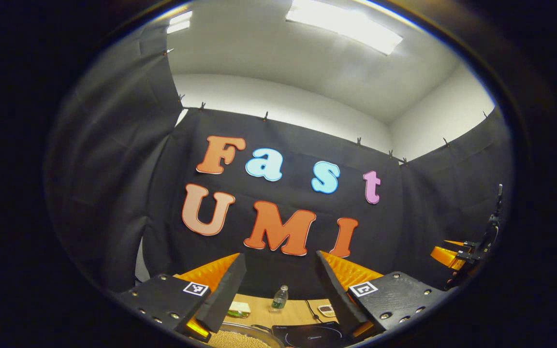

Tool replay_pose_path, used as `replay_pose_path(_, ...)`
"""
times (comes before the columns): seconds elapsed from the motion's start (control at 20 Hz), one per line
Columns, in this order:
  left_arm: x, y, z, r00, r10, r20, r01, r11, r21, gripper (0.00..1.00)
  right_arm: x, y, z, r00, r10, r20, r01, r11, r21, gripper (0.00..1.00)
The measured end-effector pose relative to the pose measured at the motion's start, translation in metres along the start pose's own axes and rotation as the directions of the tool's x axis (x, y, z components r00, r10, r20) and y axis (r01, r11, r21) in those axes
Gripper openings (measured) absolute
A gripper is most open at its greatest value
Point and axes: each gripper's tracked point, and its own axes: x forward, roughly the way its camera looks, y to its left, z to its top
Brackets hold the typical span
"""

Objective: First push the handle of the pot to place it horizontally, then grasp the pot with both hands and set it on the induction cooktop.

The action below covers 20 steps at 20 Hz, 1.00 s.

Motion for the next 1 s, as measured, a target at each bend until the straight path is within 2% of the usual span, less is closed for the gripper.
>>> replay_pose_path(0.3, -0.005, 0.017, -0.07, 0.985, 0.016, -0.171, -0.004, 0.997, 0.072, 0.91, -0.006, 0.005, -0.031, 0.999, 0.018, -0.033, -0.019, 1.0, -0.007, 0.95)
replay_pose_path(0.5, -0.019, 0.033, -0.132, 0.944, 0.026, -0.328, 0.006, 0.995, 0.096, 0.89, -0.012, 0.017, -0.058, 0.998, 0.045, -0.05, -0.046, 0.999, -0.027, 0.95)
replay_pose_path(0.7, -0.042, 0.049, -0.189, 0.867, 0.057, -0.496, -0.004, 0.994, 0.108, 0.91, -0.014, 0.027, -0.084, 0.995, 0.066, -0.069, -0.068, 0.998, -0.015, 0.96)
replay_pose_path(0.75, -0.051, 0.056, -0.205, 0.84, 0.086, -0.536, -0.03, 0.993, 0.113, 0.91, -0.016, 0.03, -0.092, 0.995, 0.072, -0.076, -0.074, 0.997, -0.017, 0.95)
replay_pose_path(0.8, -0.06, 0.064, -0.222, 0.801, 0.12, -0.586, -0.059, 0.991, 0.122, 0.92, -0.017, 0.031, -0.1, 0.994, 0.075, -0.081, -0.076, 0.997, -0.013, 0.95)
replay_pose_path(0.85, -0.068, 0.068, -0.24, 0.762, 0.136, -0.633, -0.078, 0.99, 0.118, 0.86, -0.019, 0.034, -0.108, 0.993, 0.08, -0.089, -0.081, 0.997, -0.006, 0.95)
replay_pose_path(0.9, -0.077, 0.066, -0.254, 0.727, 0.129, -0.675, -0.084, 0.992, 0.098, 0.73, -0.02, 0.036, -0.116, 0.991, 0.085, -0.1, -0.085, 0.996, 0.001, 0.96)
replay_pose_path(0.95, -0.087, 0.065, -0.265, 0.694, 0.132, -0.708, -0.098, 0.991, 0.088, 0.74, -0.021, 0.036, -0.124, 0.99, 0.086, -0.114, -0.086, 0.996, 0.003, 0.95)
replay_pose_path(1.0, -0.097, 0.064, -0.274, 0.66, 0.136, -0.739, -0.111, 0.99, 0.083, 0.66, -0.02, 0.037, -0.131, 0.988, 0.082, -0.128, -0.083, 0.997, 0.0, 0.95)
